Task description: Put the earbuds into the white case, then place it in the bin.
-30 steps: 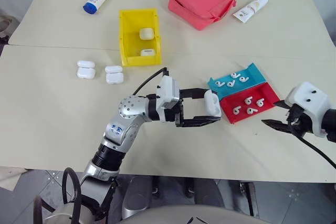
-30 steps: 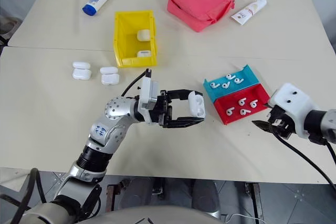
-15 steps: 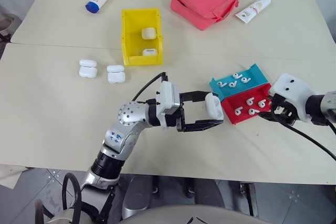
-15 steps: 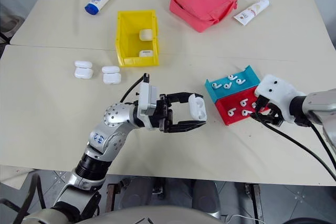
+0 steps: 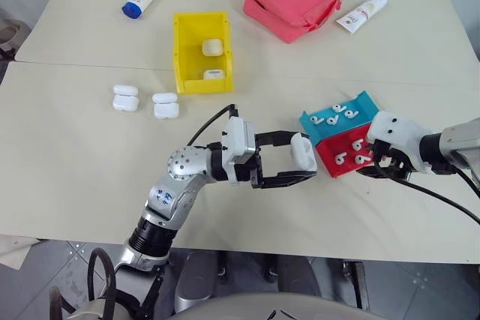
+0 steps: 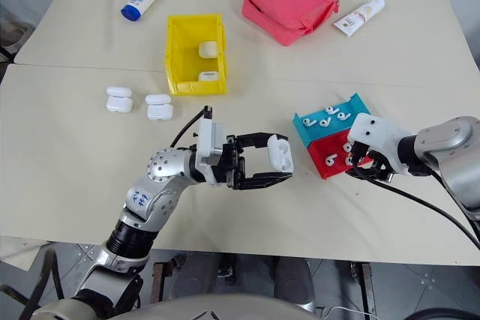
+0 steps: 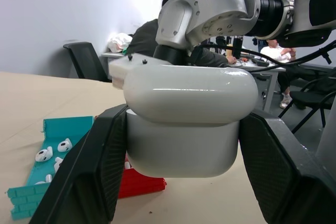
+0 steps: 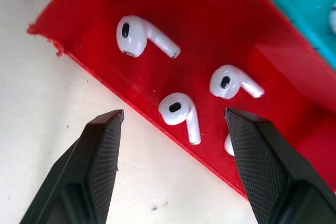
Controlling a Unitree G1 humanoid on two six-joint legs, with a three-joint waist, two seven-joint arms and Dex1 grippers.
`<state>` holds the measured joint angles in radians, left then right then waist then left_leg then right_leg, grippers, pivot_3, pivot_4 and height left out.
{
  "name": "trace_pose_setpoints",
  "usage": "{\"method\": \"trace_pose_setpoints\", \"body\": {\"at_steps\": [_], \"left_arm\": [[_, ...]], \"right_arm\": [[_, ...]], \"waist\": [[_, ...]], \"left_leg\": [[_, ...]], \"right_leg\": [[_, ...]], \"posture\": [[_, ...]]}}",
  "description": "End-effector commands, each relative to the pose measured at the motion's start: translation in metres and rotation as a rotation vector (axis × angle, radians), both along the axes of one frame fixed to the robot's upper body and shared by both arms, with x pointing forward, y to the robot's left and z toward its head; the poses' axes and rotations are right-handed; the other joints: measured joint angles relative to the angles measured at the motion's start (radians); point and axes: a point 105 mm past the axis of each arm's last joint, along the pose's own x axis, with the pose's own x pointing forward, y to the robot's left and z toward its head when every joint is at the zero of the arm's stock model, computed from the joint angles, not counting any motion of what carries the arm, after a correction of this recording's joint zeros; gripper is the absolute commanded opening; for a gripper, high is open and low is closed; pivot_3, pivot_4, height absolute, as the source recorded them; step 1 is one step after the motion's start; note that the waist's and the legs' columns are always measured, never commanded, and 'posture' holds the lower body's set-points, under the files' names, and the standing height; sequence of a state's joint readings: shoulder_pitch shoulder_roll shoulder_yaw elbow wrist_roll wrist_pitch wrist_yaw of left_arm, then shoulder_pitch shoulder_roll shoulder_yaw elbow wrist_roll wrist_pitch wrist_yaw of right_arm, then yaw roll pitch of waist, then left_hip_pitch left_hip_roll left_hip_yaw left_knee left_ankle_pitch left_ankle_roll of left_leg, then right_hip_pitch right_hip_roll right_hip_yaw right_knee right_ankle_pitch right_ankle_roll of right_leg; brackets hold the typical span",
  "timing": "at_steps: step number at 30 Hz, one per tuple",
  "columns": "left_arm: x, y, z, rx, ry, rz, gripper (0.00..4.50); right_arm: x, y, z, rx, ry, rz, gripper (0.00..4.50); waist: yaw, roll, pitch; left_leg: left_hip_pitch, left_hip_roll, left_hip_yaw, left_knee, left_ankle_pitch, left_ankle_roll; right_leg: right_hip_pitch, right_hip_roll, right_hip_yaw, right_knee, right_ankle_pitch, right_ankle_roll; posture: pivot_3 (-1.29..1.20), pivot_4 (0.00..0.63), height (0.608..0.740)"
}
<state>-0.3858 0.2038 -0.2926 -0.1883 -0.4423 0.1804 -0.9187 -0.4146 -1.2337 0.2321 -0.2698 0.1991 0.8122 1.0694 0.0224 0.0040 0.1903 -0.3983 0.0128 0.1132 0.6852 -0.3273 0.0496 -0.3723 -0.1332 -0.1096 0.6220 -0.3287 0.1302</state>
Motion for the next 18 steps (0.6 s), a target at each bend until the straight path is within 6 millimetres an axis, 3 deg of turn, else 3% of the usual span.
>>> {"method": "trace_pose_setpoints", "body": {"at_steps": [1, 18], "left_arm": [[-0.0069, 0.0006, 0.0090, -0.023, -0.046, -0.007, 2.81], [-0.0101, 0.0031, 0.0091, -0.023, -0.040, -0.004, 2.81]], "right_arm": [[0.0036, 0.0019, 0.0070, -0.013, -0.026, 0.020, 2.34], [0.0086, 0.0065, 0.0040, -0.035, -0.019, 0.054, 2.34]], "waist": [[0.000, 0.000, 0.000], [0.000, 0.000, 0.000]], "left_leg": [[0.000, 0.000, 0.000, 0.000, 0.000, 0.000], [-0.002, 0.000, -0.001, 0.001, 0.000, 0.000]], "right_leg": [[0.000, 0.000, 0.000, 0.000, 0.000, 0.000], [-0.001, 0.000, -0.002, 0.000, 0.000, 0.000]], "posture": [[0.00, 0.150, 0.740], [0.00, 0.150, 0.740]]}}
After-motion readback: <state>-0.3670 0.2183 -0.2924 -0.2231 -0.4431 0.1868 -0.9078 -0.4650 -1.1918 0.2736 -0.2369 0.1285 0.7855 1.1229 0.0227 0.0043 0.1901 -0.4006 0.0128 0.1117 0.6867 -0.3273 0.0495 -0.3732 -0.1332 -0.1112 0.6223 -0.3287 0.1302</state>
